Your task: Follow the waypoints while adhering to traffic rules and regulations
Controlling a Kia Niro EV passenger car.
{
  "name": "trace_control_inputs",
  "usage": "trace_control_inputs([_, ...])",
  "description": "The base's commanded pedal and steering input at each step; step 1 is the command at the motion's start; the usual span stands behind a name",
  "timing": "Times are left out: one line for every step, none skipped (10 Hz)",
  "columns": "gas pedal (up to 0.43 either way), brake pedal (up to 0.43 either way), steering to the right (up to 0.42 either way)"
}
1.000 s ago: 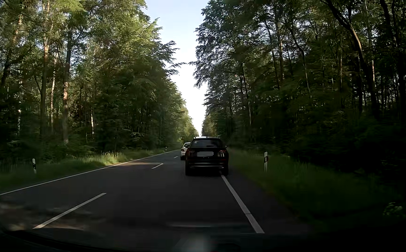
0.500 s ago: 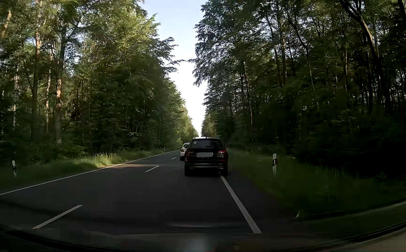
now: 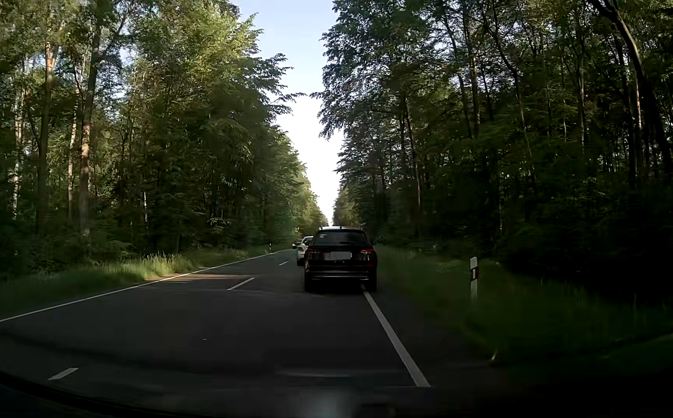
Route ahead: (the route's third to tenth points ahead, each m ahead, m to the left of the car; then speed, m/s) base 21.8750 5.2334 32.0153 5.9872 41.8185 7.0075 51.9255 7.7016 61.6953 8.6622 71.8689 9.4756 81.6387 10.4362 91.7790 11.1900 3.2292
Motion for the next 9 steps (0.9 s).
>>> trace_control_inputs([0.000,0.000,0.004])
trace_control_inputs([0.000,0.000,0.006])
trace_control_inputs([0.000,0.000,0.008])
trace_control_inputs([0.000,0.000,0.007])
trace_control_inputs([0.000,0.000,0.003])
trace_control_inputs([0.000,0.000,-0.001])
trace_control_inputs([0.000,0.000,-0.007])
trace_control_inputs([0.000,0.000,-0.011])
trace_control_inputs([0.000,0.000,-0.015])
